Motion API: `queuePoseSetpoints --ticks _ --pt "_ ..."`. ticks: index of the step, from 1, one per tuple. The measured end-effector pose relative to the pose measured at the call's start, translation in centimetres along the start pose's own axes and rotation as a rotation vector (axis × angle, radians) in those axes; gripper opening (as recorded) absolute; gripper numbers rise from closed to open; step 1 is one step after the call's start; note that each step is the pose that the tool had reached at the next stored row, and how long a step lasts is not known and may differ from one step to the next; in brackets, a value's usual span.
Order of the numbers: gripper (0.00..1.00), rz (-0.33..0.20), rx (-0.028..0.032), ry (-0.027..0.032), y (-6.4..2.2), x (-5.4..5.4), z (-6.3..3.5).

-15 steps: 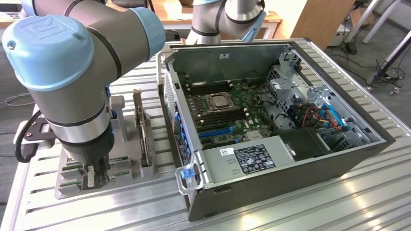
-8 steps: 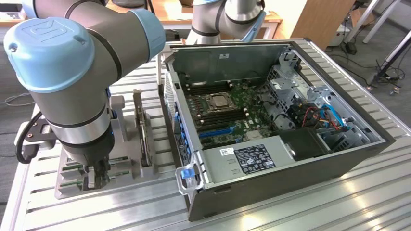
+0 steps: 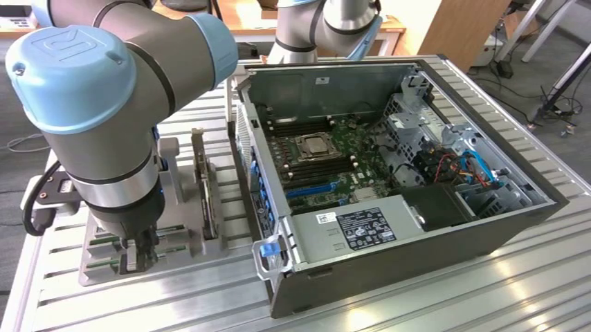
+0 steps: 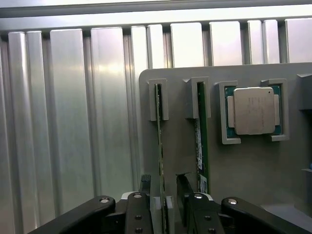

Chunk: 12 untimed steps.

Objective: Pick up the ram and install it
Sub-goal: 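Pick up the ram and move it above insertion slot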

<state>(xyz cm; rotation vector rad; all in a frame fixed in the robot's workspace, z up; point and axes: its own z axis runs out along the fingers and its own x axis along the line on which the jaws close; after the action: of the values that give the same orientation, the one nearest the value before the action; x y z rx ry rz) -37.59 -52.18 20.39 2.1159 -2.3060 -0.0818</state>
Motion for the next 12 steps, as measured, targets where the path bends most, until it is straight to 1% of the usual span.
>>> queuePoseSetpoints --ticks 5,12 --pt "0.36 -0.014 -0.0010 0.0008 -0.02 0.00 0.01" --pt "0.36 -0.015 -0.0009 0.0006 -0.13 -0.01 0.04"
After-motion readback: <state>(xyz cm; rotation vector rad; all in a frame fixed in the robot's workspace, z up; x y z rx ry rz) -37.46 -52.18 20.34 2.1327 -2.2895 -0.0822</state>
